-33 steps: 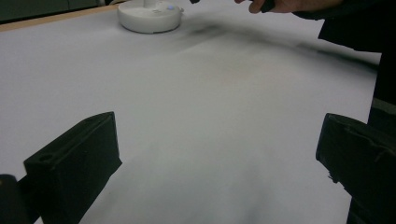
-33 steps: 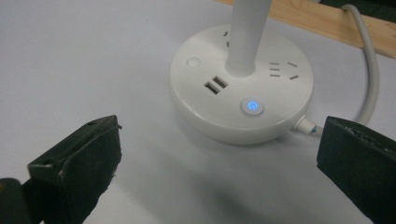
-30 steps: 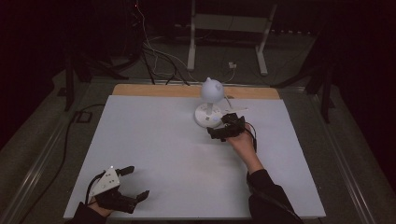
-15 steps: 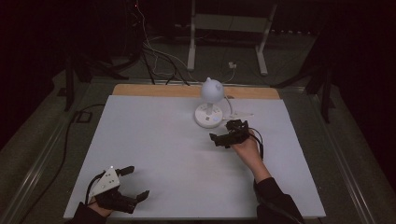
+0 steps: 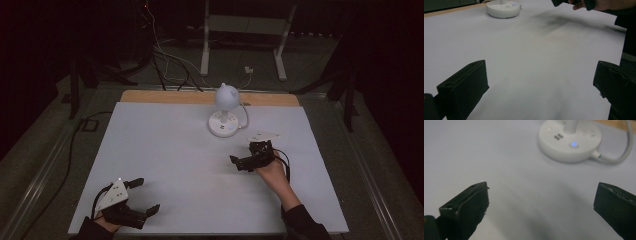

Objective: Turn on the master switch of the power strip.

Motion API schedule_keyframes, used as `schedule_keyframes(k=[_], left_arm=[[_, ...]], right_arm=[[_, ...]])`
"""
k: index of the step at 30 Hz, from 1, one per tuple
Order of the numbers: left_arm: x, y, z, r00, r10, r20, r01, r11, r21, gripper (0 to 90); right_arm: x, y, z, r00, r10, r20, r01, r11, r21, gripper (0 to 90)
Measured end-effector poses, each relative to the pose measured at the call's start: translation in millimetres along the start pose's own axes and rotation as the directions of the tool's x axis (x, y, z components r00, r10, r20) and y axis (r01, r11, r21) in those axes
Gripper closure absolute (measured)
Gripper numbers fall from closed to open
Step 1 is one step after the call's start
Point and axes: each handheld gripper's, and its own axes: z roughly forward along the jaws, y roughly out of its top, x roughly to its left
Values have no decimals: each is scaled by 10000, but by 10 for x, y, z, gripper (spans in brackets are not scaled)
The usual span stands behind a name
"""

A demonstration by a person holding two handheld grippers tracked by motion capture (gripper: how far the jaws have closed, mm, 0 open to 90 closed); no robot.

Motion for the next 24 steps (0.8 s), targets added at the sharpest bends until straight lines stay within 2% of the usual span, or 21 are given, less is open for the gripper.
schedule_keyframes(k=[5,13,20,24], left_arm=[[0,-1,3,10000,7,19,-7,10000,11,1],[2,-1,4,10000,14,15,-14,10000,44,1],[-2,0,0,10000,-11,16,11,10000,24,1],[-5,1,-2,10000,-10,21,10,10000,15,1]], right_arm=[[1,-163,-137,9999,131,-104,-133,9997,-206,0],[32,-376,-362,9994,72,-331,-82,9995,-296,0],[28,-609,-522,9994,-62,-353,62,10000,11,0],[7,-700,-604,9994,21,-346,-24,10000,-93,0]])
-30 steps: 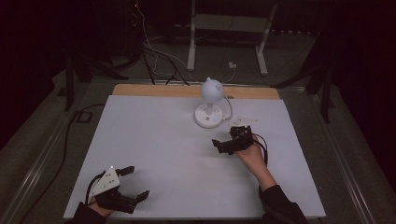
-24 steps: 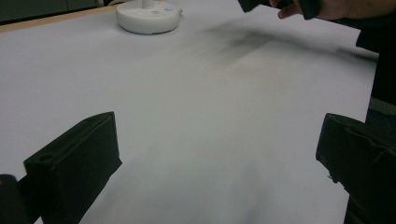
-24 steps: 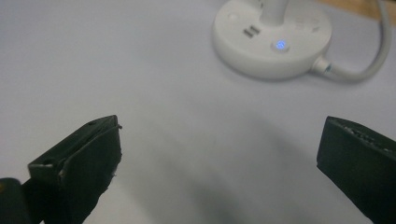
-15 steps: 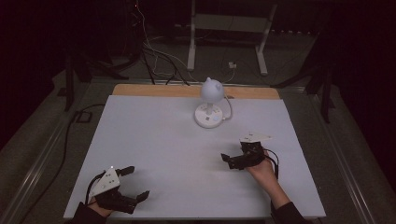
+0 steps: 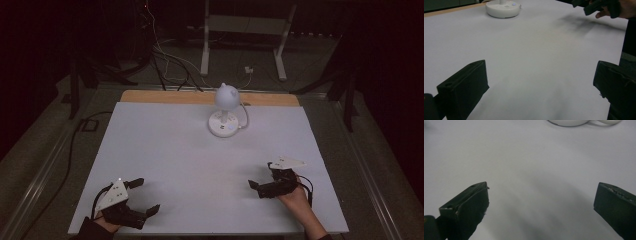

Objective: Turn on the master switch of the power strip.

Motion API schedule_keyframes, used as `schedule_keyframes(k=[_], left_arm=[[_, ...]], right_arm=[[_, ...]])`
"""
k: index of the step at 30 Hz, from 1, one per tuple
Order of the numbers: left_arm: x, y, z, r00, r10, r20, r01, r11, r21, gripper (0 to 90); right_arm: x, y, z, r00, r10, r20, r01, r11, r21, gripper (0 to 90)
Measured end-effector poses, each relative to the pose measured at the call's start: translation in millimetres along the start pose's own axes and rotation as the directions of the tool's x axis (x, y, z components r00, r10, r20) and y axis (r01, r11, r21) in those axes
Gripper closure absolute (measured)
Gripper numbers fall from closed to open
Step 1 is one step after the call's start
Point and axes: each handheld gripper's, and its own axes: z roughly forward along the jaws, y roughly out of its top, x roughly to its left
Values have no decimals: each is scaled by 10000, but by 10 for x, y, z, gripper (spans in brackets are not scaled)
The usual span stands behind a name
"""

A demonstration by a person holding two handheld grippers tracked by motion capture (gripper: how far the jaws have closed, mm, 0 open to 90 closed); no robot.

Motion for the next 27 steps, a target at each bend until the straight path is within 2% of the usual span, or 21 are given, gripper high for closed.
schedule_keyframes(k=[5,10,16,23,27], left_arm=[[0,1,0,10000,4,-4,-4,10000,6,1],[-3,3,-2,10000,50,-13,-50,10000,6,1],[-2,0,-2,10000,15,-3,-15,10000,5,1],[-8,3,-4,10000,79,21,-79,10000,5,1],[-5,2,-1,10000,58,34,-58,10000,8,1]], right_arm=[[-5,-179,-155,9999,17,132,-19,9999,157,0],[11,-294,-229,9997,-128,222,121,9994,339,0],[7,-433,-352,9981,-292,541,275,9991,326,0],[-71,-582,-467,9951,-313,937,275,9988,412,0],[-103,-649,-532,9909,-564,1220,515,9977,436,0]])
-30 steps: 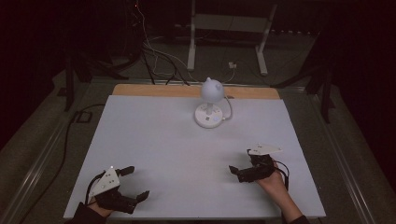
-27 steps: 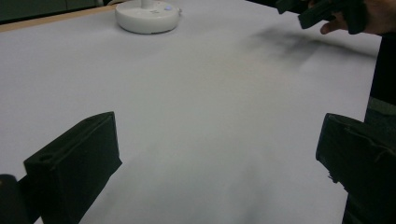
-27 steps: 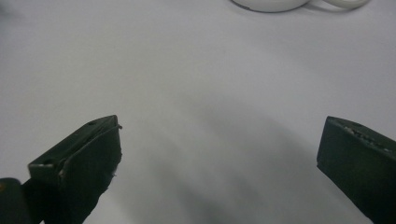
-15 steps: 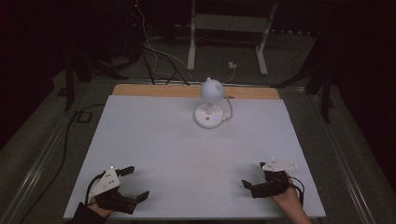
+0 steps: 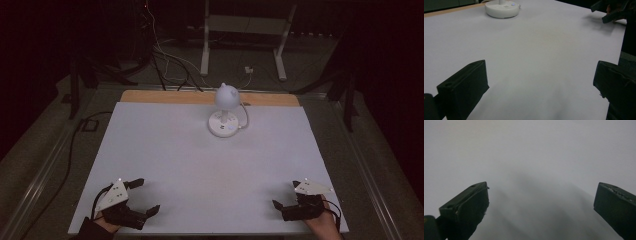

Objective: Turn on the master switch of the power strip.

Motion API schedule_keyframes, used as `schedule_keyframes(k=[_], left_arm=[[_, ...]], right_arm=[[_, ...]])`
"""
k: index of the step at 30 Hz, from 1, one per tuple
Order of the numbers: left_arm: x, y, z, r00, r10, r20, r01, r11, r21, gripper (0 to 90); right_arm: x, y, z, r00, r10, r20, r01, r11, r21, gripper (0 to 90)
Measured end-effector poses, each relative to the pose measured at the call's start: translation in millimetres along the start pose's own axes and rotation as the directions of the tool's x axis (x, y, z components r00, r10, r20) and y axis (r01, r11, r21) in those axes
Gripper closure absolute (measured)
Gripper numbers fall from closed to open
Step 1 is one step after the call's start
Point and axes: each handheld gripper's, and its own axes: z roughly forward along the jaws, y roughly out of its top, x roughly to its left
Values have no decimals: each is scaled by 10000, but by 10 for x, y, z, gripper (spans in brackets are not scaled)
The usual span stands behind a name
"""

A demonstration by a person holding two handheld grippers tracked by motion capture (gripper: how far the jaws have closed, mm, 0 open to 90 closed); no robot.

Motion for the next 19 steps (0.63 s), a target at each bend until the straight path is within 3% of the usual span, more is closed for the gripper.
schedule_keyframes(k=[7,19], left_arm=[[-9,1,2,10000,58,62,-58,10000,4,1],[-6,1,6,10000,58,71,-58,10000,37,1]], right_arm=[[-71,-19,22,9988,-166,470,177,9996,-233,0],[-45,-23,54,9990,-375,240,379,9991,-184,0]])
